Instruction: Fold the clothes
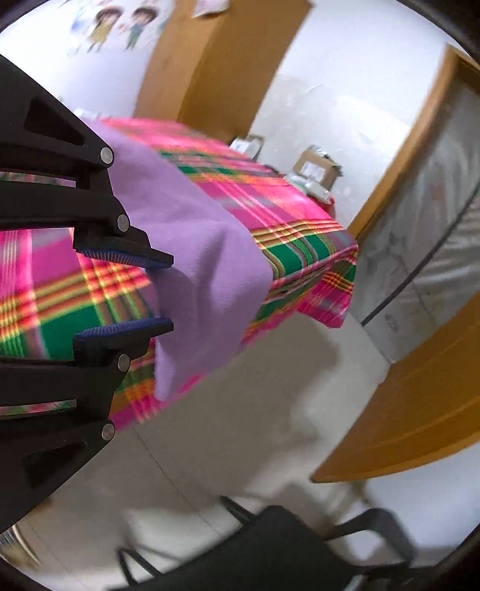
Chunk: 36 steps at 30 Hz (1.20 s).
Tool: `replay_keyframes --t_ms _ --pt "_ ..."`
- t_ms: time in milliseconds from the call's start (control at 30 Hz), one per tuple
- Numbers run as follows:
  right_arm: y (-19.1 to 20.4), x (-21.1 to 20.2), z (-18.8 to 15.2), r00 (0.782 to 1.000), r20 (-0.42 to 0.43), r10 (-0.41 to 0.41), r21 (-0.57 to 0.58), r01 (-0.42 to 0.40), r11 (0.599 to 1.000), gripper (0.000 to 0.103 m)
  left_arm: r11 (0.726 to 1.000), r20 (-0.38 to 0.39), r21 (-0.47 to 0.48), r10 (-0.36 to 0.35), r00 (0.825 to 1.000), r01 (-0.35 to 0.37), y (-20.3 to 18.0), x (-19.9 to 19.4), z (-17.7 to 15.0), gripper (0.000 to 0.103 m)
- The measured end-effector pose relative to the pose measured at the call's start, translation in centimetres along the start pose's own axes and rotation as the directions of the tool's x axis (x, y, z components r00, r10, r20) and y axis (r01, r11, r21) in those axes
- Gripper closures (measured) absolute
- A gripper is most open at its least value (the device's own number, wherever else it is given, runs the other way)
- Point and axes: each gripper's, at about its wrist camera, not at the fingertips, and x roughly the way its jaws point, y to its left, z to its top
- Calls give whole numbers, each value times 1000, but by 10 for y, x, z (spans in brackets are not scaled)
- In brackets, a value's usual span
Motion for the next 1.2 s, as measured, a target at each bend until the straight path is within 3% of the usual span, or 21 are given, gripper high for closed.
replay_keyframes --t_ms 133,367,567,633,700,833,900,1000,1100,1200 --pt "-3 -5 -4 999 7 46 109 -46 993 73 1000 0 0 0 1000 0 0 0 0 75" --pt "-10 12 3 996 3 86 171 -86 982 73 1000 0 -1 0 1000 0 0 0 0 75" --pt "-18 27 24 989 111 97 260 -123 958 73 1000 1 -2 -1 1000 1 1 0 0 75" --pt "-14 31 31 990 126 66 239 -95 966 76 1000 1 -5 -4 1000 4 1 0 0 75" --pt "-6 32 36 987 156 31 205 -63 977 98 1000 1 -7 -6 1000 6 2 0 0 75" --pt "17 9 43 961 261 95 97 -124 988 100 1000 1 -6 -6 1000 6 2 0 0 75" --pt "31 -9 45 935 308 177 14 -191 982 100 1000 1 -6 -6 1000 6 2 0 0 75" --pt "34 -20 45 922 332 199 -29 -201 979 100 1000 1 -8 -8 1000 8 2 0 0 75" --pt "7 -7 38 961 260 97 83 -122 989 100 1000 3 -12 -12 1000 12 3 -1 0 75" --pt "-25 4 23 983 185 21 195 -58 979 99 1000 2 -11 -12 1000 12 3 0 0 75"
